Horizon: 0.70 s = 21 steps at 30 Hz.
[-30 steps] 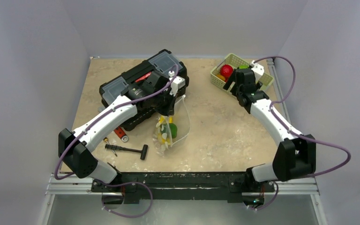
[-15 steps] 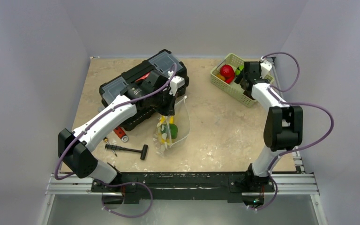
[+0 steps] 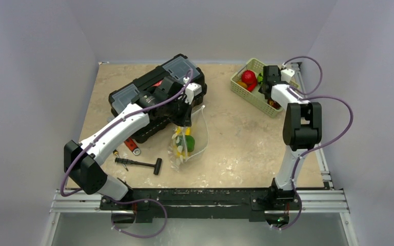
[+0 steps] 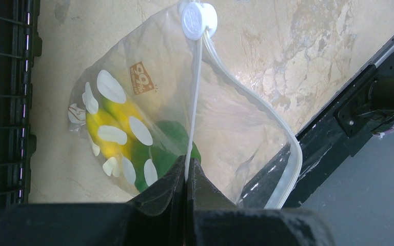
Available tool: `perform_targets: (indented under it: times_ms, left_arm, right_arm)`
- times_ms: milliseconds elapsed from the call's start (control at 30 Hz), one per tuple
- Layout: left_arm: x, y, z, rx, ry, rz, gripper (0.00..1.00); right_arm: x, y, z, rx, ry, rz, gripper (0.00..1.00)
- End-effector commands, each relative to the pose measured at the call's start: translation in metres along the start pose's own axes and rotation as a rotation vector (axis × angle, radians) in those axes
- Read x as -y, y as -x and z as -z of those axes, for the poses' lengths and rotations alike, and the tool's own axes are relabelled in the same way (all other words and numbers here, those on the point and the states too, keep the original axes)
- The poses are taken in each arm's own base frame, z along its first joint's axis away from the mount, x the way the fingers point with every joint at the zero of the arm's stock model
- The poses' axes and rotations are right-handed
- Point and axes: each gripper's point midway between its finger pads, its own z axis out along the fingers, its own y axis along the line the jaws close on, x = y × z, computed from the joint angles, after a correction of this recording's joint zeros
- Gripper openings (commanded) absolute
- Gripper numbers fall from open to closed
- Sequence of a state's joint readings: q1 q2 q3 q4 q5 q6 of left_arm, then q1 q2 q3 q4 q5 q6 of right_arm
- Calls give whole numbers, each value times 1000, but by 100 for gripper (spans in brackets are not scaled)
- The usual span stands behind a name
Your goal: Place the food in the zip-top bag and seal the zipper
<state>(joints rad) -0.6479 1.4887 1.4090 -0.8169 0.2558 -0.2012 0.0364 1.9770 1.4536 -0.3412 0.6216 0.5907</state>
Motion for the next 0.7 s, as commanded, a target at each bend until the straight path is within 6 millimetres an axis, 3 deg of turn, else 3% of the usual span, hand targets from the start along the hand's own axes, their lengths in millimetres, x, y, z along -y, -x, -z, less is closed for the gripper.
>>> perform_targets:
  times_ms: [0, 167, 333, 467, 667]
  left_arm:
    - [5, 12, 4, 37, -25, 14, 0]
    - [5, 13, 4, 37, -28, 15, 0]
    - [3, 12, 4, 36, -19, 15, 0]
    - [-1, 10, -1, 23, -5, 14, 0]
    - [-8, 6, -9, -9, 23, 15, 0]
  right_arm:
    - [8, -35, -7, -90, -31, 30, 87]
    - [10, -40, -6, -94, -21, 45, 84]
    - [-1, -24, -3, -69, 18, 47, 76]
    - [-7, -11, -1, -42, 33, 59, 60]
    - [-13, -9, 7, -42, 85, 58, 35]
